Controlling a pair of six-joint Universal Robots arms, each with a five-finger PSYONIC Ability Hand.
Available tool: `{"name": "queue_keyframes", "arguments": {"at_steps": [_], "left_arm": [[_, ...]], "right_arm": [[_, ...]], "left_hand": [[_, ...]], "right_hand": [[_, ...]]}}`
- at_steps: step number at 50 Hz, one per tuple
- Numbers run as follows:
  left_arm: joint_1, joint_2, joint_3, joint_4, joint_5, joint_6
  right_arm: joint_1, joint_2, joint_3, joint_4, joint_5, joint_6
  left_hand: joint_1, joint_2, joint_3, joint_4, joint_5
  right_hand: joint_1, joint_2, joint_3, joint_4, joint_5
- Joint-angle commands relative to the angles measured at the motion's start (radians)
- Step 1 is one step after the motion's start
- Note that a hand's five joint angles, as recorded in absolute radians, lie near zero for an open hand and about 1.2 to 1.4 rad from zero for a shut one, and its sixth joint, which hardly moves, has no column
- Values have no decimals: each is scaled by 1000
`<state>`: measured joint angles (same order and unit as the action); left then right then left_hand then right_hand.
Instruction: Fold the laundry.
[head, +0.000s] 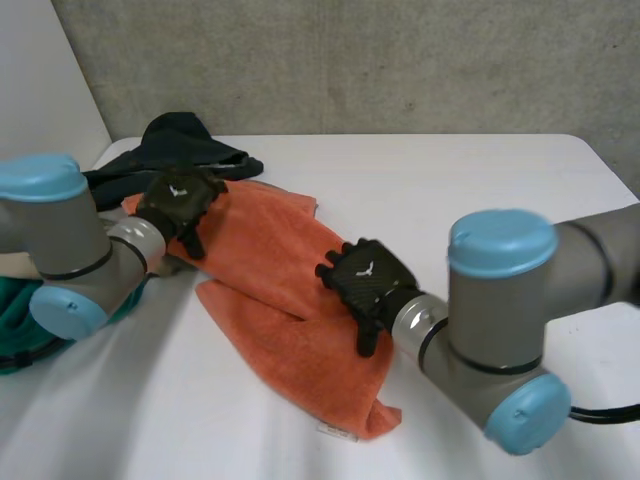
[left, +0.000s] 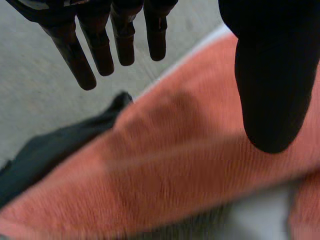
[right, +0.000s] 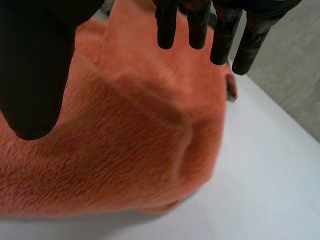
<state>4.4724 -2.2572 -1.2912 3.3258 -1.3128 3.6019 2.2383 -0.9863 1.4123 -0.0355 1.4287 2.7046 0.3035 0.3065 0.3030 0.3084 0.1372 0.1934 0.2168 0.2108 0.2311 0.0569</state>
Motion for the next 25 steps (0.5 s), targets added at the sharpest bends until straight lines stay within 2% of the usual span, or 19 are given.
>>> {"name": "queue_keyframes", "arguments": {"at_steps": [1, 2, 3, 5, 6, 7, 9, 15, 21, 25], "left_arm": [[-10, -99, 52, -15, -3, 121], [-10, -102, 56, -15, -3, 123], [-13, -108, 67, -17, -9, 123], [-21, -108, 75, -17, -14, 123], [-25, -105, 75, -15, -19, 121], [-38, -98, 75, -15, -35, 118], [-55, -87, 75, -12, -63, 116], [-162, 39, 40, -17, -157, 98], [-312, 200, -34, -15, -158, -4], [-410, 270, -49, -9, -164, -83]], "right_arm": [[12, 70, -19, -20, 73, -11], [12, 78, -21, -20, 75, -11], [12, 92, -24, -20, 76, -12], [12, 104, -32, -20, 78, -13], [12, 110, -35, -20, 78, -13], [12, 118, -42, -17, 79, -13], [12, 117, -47, -12, 84, -13], [-12, 46, -32, -9, 114, -6], [-135, -138, 22, 5, 154, -23], [-198, -202, 48, 8, 153, -43]], "left_hand": [[259, 256, 259, 254, 250], [347, 344, 347, 342, 338], [571, 568, 572, 566, 563], [848, 845, 849, 843, 840], [1006, 1003, 1007, 1002, 998], [1092, 1089, 1092, 1087, 1084], [1093, 1090, 1093, 1088, 1085], [1093, 1090, 1093, 1088, 1085], [1093, 1090, 1093, 1088, 1085], [1093, 1090, 1093, 1088, 1085]], "right_hand": [[-19, -42, -36, -57, -57], [-19, -42, -36, -57, -57], [-10, -33, -27, -48, -48], [269, 245, 251, 231, 231], [433, 410, 416, 395, 395], [795, 772, 778, 757, 757], [1201, 1177, 1183, 1163, 1163], [1203, 1179, 1185, 1165, 1165], [1203, 1179, 1185, 1165, 1165], [1203, 1179, 1185, 1165, 1165]]}}
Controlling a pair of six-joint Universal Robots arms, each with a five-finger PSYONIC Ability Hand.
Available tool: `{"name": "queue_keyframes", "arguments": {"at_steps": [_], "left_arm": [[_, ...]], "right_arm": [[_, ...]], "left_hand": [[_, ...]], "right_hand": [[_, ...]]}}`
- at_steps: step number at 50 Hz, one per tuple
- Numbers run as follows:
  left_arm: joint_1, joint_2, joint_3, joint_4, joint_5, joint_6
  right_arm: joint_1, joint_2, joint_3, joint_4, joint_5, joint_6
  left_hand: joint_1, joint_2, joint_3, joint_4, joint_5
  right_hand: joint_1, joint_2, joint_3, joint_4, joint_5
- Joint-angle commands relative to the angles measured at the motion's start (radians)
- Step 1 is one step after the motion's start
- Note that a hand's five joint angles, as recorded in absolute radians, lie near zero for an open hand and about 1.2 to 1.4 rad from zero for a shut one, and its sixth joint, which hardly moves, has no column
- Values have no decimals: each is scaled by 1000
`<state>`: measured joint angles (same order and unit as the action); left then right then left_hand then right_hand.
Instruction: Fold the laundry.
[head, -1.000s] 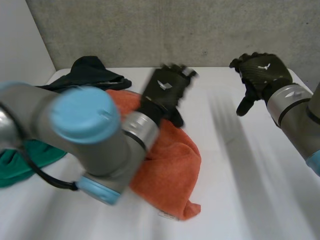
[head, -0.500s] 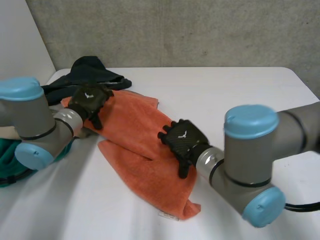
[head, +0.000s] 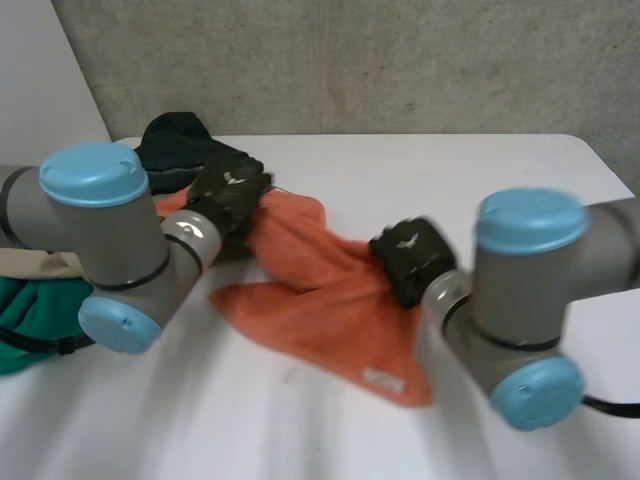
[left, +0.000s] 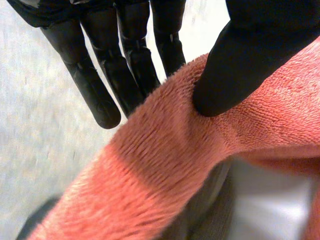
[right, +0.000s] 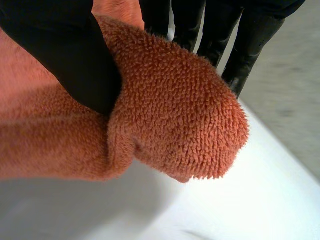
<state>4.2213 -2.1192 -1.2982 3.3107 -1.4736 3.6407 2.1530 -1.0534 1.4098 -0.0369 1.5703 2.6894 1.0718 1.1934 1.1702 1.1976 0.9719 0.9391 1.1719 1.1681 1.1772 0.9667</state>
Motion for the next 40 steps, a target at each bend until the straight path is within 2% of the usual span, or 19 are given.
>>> {"name": "queue_keyframes", "arguments": {"at_steps": [1, 6, 12, 14, 15, 18, 19, 21, 26, 30, 33, 35, 40], "left_arm": [[-173, 140, -44, 7, -4, -135], [-241, 139, -38, 13, -4, -217], [-279, 16, -18, 26, 2, -323], [-296, 1, -18, 29, 9, -355], [-296, -2, -23, 32, 12, -381], [-285, 2, -24, 41, 12, -402], [-258, 11, -26, 50, 10, -409], [-213, 36, -29, 53, 10, -404], [-48, 113, -21, 55, 13, -376], [44, 81, 8, 58, 30, -321], [83, 10, 42, 46, 68, -266], [104, -66, 86, 35, 116, -190], [109, -209, 178, 17, 142, -16]], "right_arm": [[-122, -145, 52, 9, 11, -28], [-150, -177, 67, 8, 10, -29], [-173, -172, 84, 6, 8, -29], [-179, -166, 83, 6, 14, -33], [-182, -157, 80, 2, 22, -34], [-186, -132, 74, -3, 22, -49], [-197, -122, 67, -1, 25, -72], [-215, -117, 66, -4, 31, -100], [-280, -123, 61, -4, 47, -180], [-282, -123, 61, -4, 45, -181], [-282, -123, 66, -6, 45, -180], [-285, -122, 72, -6, 43, -180], [-282, -116, 81, -9, 39, -175]], "left_hand": [[324, 203, 226, 199, 250], [324, 203, 226, 199, 250], [324, 203, 226, 199, 250], [-78, -200, -176, -204, -153], [-351, -472, -449, -476, -425], [-520, -642, -618, -646, -595], [-640, -761, -738, -766, -714], [-729, -850, -827, -855, -803], [-785, -907, -883, -911, -859], [-779, -901, -877, -905, -854], [-735, -857, -834, -861, -810], [-717, -839, -816, -843, -792], [-714, -836, -813, -840, -789]], "right_hand": [[457, 224, 228, 219, 255], [457, 224, 228, 219, 255], [457, 224, 228, 219, 255], [457, 224, 228, 219, 255], [457, 224, 228, 219, 255], [457, 224, 228, 219, 255], [457, 224, 228, 219, 255], [457, 224, 228, 219, 255], [457, 224, 228, 219, 255], [457, 224, 228, 219, 255], [457, 224, 228, 219, 255], [457, 224, 228, 219, 255], [457, 224, 228, 219, 255]]}}
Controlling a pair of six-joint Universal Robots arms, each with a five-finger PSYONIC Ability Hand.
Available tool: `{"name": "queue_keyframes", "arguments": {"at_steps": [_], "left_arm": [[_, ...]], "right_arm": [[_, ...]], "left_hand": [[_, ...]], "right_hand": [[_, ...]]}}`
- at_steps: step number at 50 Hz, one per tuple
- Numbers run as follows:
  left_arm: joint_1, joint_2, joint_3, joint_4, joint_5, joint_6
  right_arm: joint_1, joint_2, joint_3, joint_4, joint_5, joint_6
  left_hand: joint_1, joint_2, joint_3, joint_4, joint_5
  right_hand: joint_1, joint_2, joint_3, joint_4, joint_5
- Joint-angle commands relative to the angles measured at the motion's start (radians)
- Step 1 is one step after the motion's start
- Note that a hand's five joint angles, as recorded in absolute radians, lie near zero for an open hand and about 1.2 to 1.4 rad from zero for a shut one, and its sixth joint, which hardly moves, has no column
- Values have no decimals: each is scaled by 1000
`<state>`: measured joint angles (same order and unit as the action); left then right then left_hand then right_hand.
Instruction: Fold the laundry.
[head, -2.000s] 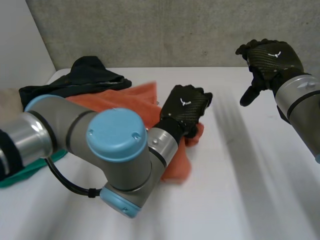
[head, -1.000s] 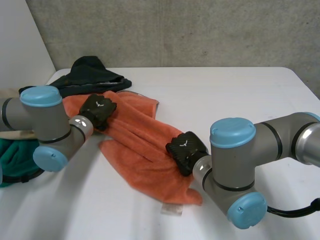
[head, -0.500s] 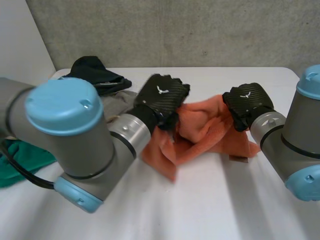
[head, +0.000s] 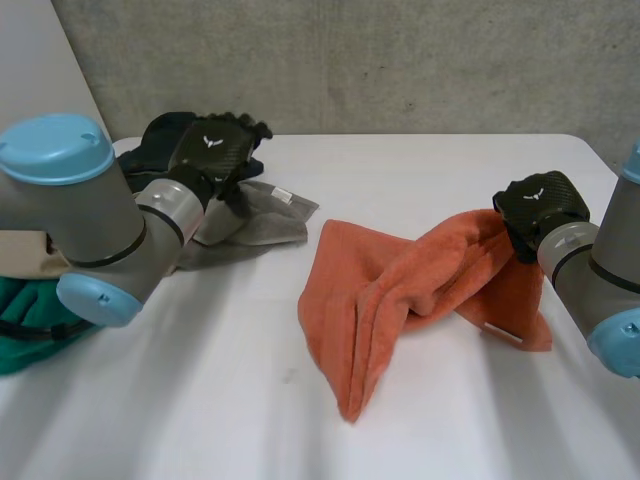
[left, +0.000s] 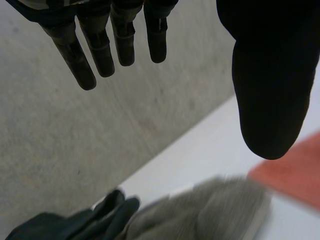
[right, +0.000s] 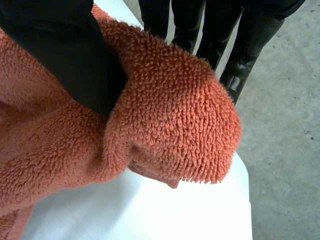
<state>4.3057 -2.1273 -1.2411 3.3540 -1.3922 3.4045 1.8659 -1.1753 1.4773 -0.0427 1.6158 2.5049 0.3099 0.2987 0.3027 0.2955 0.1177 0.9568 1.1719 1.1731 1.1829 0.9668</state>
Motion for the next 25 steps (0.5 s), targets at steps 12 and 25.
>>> {"name": "queue_keyframes", "arguments": {"at_steps": [12, 25], "left_arm": [[22, -448, 374, -111, 68, 288], [43, -484, 528, 8, -226, 318]], "right_arm": [[10, 17, 35, -20, -7, 8], [10, 31, 35, -22, -8, 8]], "left_hand": [[71, 82, 78, 85, 88], [1086, 1098, 1094, 1101, 1104]], "right_hand": [[439, 224, 223, 213, 255], [439, 224, 223, 213, 255]]}}
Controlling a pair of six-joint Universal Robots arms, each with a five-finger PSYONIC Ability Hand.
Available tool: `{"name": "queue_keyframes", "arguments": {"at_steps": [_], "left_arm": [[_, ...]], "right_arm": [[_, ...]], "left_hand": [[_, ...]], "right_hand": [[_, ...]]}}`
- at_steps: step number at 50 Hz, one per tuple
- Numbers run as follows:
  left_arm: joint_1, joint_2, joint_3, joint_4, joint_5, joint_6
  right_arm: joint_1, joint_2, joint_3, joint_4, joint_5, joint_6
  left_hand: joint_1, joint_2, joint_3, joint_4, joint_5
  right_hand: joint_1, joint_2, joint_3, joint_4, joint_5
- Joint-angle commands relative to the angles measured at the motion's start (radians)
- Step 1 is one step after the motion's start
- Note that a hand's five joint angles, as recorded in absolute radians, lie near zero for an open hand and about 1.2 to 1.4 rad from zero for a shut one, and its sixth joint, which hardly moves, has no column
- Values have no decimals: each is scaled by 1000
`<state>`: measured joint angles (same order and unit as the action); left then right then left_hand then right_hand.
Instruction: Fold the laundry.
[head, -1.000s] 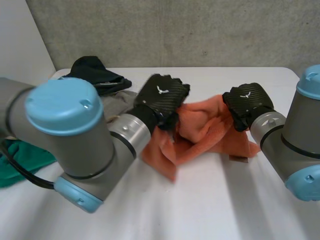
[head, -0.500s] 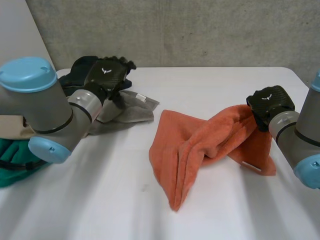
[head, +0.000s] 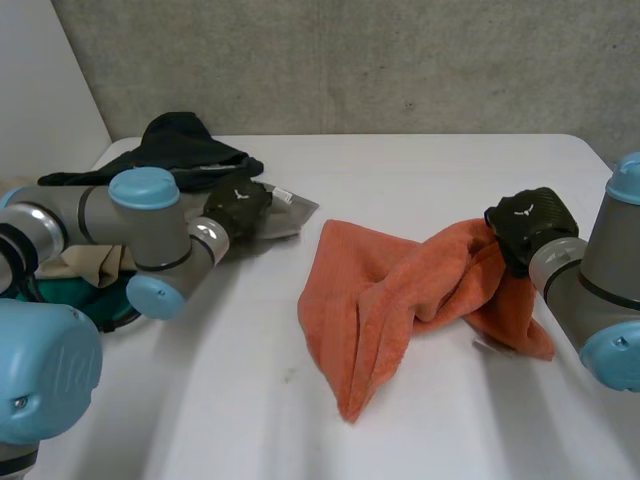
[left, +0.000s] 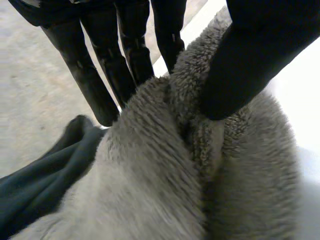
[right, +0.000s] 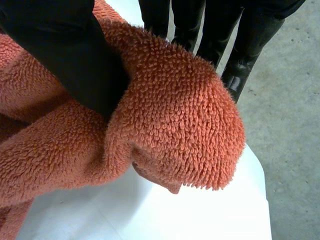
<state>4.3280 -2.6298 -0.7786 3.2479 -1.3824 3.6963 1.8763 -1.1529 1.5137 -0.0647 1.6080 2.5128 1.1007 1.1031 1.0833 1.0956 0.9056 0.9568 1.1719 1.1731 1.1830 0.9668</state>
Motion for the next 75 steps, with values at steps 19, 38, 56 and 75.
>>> {"name": "queue_keyframes", "arguments": {"at_steps": [19, 38, 56, 75], "left_arm": [[219, 320, -119, 481, -396, 145], [-4, 326, -347, 242, -127, 97], [96, 47, -59, 162, -158, 88], [318, 40, -16, 211, -371, 403]], "right_arm": [[23, 25, 2, 2, -3, 0], [20, 22, 3, 3, -10, -2], [21, 30, 8, 0, -10, -3], [26, 48, 6, 0, -10, -8]], "left_hand": [[-926, -929, -909, -921, -906], [-902, -904, -885, -897, -881], [-577, -579, -559, -571, -556], [-444, -446, -426, -439, -423]], "right_hand": [[439, 224, 223, 213, 255], [439, 224, 223, 213, 255], [439, 224, 223, 213, 255], [439, 224, 223, 213, 255]]}}
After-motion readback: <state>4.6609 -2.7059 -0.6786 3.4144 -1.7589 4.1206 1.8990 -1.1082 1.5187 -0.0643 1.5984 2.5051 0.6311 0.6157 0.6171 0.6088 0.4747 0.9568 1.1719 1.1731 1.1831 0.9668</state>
